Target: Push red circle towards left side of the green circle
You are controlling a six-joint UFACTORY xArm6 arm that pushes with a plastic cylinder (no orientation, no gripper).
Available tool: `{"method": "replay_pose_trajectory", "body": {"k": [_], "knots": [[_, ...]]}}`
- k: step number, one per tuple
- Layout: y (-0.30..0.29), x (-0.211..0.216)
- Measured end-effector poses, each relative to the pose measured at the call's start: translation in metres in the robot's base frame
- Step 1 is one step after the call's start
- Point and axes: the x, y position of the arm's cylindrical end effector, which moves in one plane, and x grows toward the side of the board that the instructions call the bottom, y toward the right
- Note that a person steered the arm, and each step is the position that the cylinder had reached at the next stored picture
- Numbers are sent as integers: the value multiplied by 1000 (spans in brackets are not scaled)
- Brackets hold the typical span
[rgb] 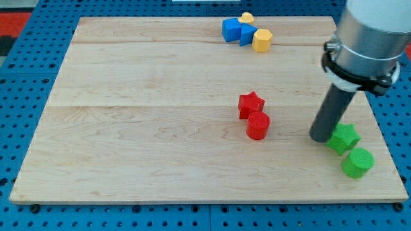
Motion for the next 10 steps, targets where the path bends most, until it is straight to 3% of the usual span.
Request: {"method": "replay_pose_trajectory", "body": {"k": [1, 2, 3, 4, 5, 8, 10], "knots": [[12, 0], [-21, -27], [-67, -80], [-146, -99], [-194, -85], [-119, -13], [-109, -46]]}}
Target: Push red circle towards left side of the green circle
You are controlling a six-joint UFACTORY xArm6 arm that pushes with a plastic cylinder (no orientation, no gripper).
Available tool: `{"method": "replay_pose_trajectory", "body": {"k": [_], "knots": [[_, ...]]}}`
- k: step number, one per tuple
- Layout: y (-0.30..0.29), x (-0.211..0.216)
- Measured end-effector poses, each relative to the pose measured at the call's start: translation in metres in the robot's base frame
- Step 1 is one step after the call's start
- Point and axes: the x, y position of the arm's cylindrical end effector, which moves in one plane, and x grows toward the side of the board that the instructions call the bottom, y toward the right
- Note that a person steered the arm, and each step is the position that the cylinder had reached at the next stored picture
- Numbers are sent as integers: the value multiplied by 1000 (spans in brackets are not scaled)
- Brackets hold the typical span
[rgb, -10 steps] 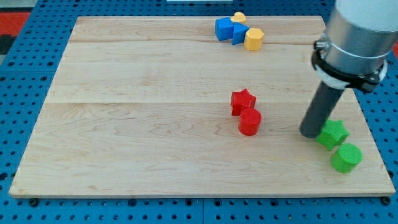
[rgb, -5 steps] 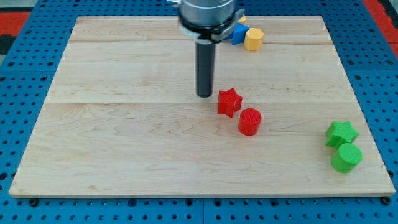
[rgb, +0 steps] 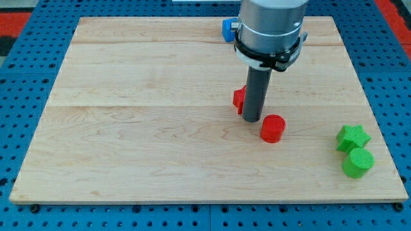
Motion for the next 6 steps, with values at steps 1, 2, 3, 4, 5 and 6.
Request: {"method": "replay_pose_trajectory", "body": {"k": [1, 2, 3, 4, 5, 6], "knots": [[20, 18], [25, 53], [30, 67], [7, 76], [4, 98], [20, 95]]}}
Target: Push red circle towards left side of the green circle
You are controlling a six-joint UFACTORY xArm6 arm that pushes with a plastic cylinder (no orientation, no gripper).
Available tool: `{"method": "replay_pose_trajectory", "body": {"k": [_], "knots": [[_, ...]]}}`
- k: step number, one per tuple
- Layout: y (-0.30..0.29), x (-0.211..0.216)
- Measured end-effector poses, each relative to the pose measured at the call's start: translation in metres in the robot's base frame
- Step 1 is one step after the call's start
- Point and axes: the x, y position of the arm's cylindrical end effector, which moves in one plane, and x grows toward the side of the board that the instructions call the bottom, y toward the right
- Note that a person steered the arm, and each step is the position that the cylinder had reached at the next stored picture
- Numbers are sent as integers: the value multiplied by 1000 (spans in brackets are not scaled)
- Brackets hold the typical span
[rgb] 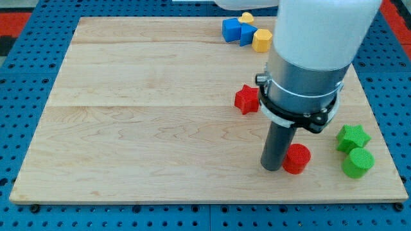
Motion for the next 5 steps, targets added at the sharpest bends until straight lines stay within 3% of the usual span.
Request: {"method": "replay_pose_trajectory", "body": {"k": [3, 4, 5], "knots": [[55, -4], [55, -4], [17, -9]]}}
